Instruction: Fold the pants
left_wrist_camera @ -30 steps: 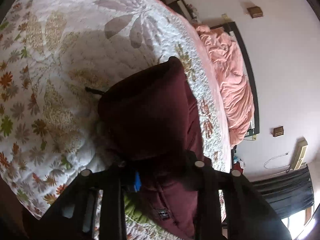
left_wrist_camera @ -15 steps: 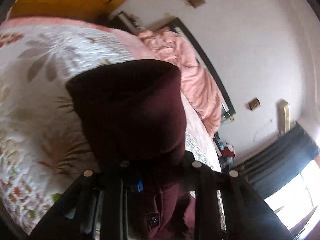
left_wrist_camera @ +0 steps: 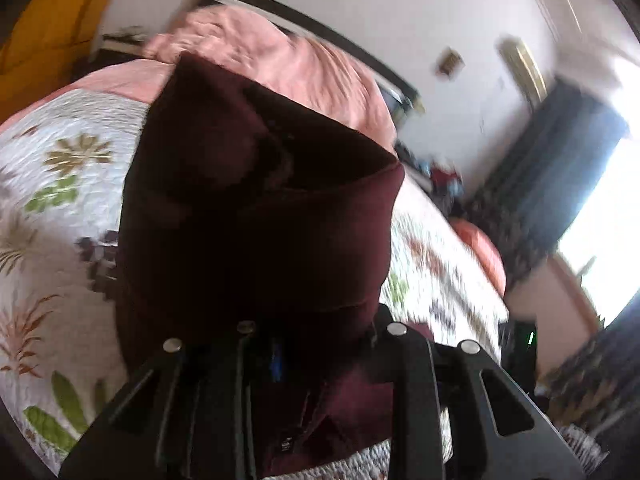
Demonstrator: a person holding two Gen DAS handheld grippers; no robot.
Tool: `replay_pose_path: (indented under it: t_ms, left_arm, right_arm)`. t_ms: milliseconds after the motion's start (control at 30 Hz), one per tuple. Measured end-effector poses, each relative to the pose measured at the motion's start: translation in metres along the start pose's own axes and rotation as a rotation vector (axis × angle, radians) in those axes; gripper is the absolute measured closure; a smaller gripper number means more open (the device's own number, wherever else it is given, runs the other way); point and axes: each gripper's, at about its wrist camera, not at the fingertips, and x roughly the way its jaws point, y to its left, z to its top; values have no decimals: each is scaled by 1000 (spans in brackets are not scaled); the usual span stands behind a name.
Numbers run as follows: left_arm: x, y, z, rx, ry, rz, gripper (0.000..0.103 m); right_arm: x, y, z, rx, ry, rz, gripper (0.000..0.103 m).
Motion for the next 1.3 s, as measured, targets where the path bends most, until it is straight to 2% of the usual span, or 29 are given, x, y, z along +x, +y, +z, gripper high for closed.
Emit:
replay_pose_path:
  t_ms: [167, 233, 333, 400, 467, 500, 533, 600, 667, 733, 800, 867, 967, 1100, 1200, 1267, 1300]
  left_arm:
    - [48, -32, -27, 77, 158, -21, 75]
    - [67, -38, -45, 111, 226, 1, 74]
    - [83, -39, -61, 165, 253, 42, 72]
    - [78, -39, -59, 157, 245, 19, 62]
    - [68, -35, -55, 82, 261, -107, 35]
    - [57, -36, -52, 65, 243, -144, 31]
    - [49, -36, -49, 69, 227, -147, 25]
    - [30, -29, -40, 62, 179, -165, 21]
    - [14, -4, -29, 15, 131, -98, 14]
    - [6, 27, -20, -31, 101, 24, 14]
    - [6, 54, -18, -81, 112, 174, 14]
    - [10, 82, -15, -151, 127, 237, 16]
    - [18, 110, -18, -230, 148, 232, 16]
    - [33, 115, -40, -265, 242, 179, 16]
    - [48, 109, -61, -296, 326, 134, 16]
    - [49, 108, -70, -308, 315, 123, 15]
    - [48, 111, -70, -322, 308, 112, 15]
  right_arm:
    - [-1, -11, 2, 31, -7, 14, 27]
    - [1, -16, 2, 45, -5, 19, 27]
    - [4, -21, 2, 55, -1, 22, 28]
    - [4, -22, 2, 51, 0, 24, 28]
    - [4, -23, 4, 54, 0, 27, 27]
    - [3, -24, 5, 62, -2, 24, 27]
    - [3, -24, 6, 67, -5, 28, 27]
    - [-2, -27, 9, 101, -10, 68, 24]
    - [-8, -26, 14, 131, -21, 120, 19]
    - [-12, -25, 19, 150, -29, 147, 13]
    - [-11, -23, 23, 169, -12, 182, 11]
    - [-5, -19, 24, 180, 26, 205, 10]
    - [4, -12, 18, 171, 67, 196, 10]
    - [25, -2, 10, 120, 139, 166, 4]
    - [35, 9, 10, 68, 131, 126, 3]
    - [38, 16, 13, 52, 113, 135, 4]
    - [40, 18, 14, 50, 106, 157, 11]
